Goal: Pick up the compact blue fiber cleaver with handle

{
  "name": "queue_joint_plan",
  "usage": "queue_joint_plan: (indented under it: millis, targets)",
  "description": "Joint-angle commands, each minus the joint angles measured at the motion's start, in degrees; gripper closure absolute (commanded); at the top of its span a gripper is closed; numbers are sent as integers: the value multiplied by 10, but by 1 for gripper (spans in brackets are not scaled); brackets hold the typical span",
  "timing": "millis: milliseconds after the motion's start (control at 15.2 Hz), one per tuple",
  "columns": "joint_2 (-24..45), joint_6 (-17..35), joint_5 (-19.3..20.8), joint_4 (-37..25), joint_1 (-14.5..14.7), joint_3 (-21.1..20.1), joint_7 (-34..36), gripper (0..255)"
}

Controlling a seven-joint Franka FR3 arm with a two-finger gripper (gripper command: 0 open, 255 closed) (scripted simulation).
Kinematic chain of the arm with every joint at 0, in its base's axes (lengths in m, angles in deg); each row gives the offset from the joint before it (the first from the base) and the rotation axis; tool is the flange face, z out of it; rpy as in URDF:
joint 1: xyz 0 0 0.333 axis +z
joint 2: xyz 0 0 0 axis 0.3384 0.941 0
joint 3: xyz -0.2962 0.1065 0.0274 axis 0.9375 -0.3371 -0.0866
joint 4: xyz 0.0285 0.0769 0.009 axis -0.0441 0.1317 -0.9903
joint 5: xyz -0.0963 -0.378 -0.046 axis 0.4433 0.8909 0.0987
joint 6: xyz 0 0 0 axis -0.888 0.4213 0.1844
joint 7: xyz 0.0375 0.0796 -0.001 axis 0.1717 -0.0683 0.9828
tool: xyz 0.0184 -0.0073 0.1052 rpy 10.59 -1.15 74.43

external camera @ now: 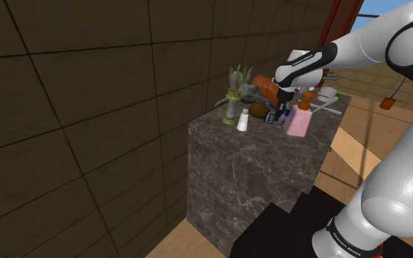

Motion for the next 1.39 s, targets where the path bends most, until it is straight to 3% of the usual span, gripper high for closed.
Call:
queue_joint_plan:
  millis: [0,462,1320]
  targets:
    - [0,1,0,0,0,0,0,255]
    - [2,1,-2,-1,0,0,-1,255]
    - [-47,-97,31,-57,3,-3,22,255]
